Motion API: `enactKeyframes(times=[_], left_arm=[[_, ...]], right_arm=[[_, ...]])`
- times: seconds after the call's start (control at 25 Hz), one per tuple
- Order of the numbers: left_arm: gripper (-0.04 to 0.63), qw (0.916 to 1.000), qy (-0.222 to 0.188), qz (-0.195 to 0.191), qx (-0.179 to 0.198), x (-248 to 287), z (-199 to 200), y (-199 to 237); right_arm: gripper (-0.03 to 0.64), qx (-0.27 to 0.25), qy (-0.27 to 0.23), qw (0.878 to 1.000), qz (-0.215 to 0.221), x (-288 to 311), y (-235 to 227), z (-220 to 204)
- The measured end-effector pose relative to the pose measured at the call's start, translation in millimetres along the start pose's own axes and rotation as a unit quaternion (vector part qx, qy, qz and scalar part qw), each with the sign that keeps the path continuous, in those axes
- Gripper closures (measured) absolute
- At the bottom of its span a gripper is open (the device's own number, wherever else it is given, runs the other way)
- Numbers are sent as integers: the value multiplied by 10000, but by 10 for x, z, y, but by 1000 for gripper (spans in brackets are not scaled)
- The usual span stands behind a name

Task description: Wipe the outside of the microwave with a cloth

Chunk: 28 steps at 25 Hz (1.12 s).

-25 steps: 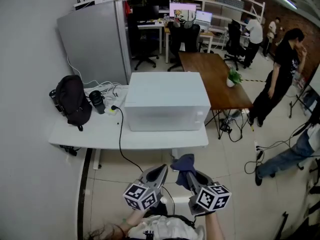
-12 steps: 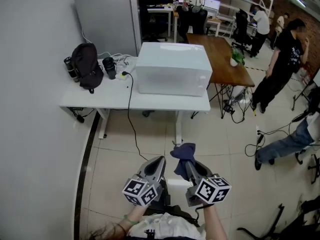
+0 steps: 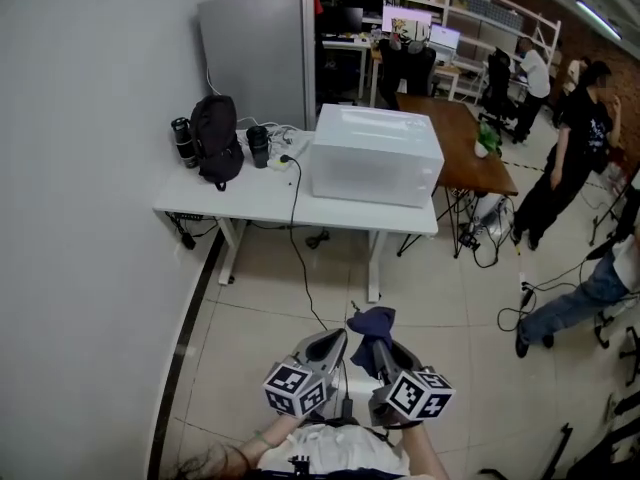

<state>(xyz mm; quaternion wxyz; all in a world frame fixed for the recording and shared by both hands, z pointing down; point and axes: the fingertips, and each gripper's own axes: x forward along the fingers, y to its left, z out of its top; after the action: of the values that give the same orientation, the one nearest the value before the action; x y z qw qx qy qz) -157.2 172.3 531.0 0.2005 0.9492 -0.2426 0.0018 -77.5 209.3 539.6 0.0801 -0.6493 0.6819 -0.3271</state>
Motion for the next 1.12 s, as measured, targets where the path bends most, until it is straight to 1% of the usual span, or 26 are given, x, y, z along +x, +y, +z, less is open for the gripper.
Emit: enactKeyframes(times=[0.08,0.2,0.4,0.56,0.76,1.12], left_arm=[[606,9999,-144,54,73,-51,132,113],[606,9996,-260,66,26,-90,205,173],[606,10000,-61,-1,64,-95,103,97],[607,10000,-8,23,51,-108,-9,-12],[606,9999,-61,95,7,-113,-46,-80],[606,9997,-141,171,94,-78,-28,-167]], right_arm=[[541,-14,-143,9999,-21,74,85,54],[543,152,-207,9997,-33,136,135,66],[548,148,-131,9997,-158,37,137,-1],[548,183,-16,9996,-211,-97,38,-95],[548,121,50,9997,-196,-177,-5,-123],[548,-10,61,9998,-175,-253,-87,-89]])
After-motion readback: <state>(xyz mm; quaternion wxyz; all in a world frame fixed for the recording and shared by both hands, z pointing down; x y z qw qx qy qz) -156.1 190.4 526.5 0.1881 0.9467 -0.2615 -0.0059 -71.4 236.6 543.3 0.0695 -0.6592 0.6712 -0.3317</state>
